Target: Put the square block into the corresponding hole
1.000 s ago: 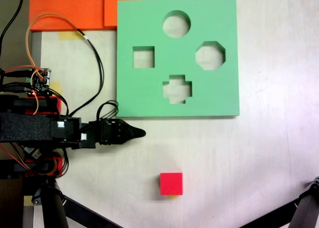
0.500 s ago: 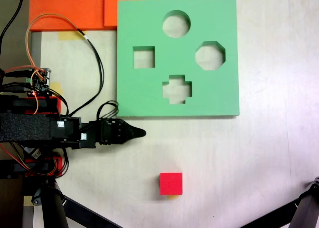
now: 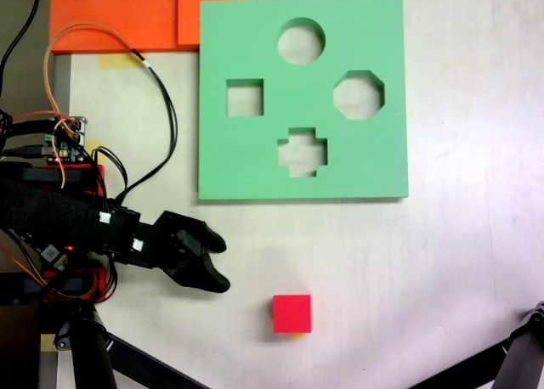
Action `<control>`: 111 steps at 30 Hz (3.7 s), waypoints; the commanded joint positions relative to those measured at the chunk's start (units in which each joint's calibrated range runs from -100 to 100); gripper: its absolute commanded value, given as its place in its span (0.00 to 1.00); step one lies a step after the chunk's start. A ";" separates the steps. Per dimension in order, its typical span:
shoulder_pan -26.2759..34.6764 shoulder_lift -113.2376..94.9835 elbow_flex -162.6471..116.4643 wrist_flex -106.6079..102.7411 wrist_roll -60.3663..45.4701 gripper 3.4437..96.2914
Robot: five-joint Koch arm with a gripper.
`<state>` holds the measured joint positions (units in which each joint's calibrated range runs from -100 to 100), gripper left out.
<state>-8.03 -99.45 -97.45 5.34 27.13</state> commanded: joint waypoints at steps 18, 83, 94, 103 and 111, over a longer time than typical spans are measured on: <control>-3.66 -0.55 66.15 -74.33 14.55 0.52; -3.81 72.36 90.37 -61.43 11.72 0.84; -4.49 76.69 90.37 -60.08 10.45 0.84; -4.54 79.34 90.67 -58.63 9.28 0.84; -4.54 80.46 90.37 -58.63 8.99 0.62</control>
<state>-12.58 -18.47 -8.18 -55.85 36.46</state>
